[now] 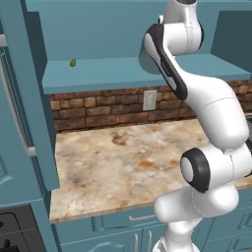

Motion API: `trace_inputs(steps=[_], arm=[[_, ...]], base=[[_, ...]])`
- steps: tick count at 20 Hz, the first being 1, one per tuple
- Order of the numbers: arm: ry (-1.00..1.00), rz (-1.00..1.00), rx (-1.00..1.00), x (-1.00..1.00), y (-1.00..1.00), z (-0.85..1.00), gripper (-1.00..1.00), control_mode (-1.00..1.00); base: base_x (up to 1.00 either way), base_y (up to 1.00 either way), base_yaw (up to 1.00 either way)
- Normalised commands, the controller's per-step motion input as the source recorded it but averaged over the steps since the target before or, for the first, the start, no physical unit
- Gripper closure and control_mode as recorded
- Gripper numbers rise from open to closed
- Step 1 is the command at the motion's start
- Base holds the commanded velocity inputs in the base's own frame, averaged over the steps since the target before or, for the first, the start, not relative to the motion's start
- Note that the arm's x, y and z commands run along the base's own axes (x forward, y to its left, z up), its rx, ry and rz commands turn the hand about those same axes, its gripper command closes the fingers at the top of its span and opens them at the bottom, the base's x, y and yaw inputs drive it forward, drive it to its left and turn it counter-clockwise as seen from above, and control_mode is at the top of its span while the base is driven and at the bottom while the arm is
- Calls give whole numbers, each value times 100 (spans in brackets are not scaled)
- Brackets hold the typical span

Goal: Pick the jar and jar from the dining table and place them in the open cabinet. Close the cabinet after placing the objects.

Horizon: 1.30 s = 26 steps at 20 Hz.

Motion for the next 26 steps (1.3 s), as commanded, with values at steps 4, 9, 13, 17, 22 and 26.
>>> trace_inputs(steps=[4, 9, 13, 17, 22, 26], arm=[[-4, 7, -1, 19, 0, -4, -100, -100], [-12, 6, -5, 15, 0, 0, -100, -100], [-19, 5, -10, 6, 0, 0, -100, -100], [-21, 4, -9, -9, 1, 0, -100, -100], [-15, 2, -5, -47, 6, 0, -100, -100], [-13, 2, -3, -49, 6, 1, -100, -100]], base=[[0, 0, 0], [0, 0, 0], [0, 0, 0], [0, 0, 0], [0, 0, 0], [0, 0, 0]])
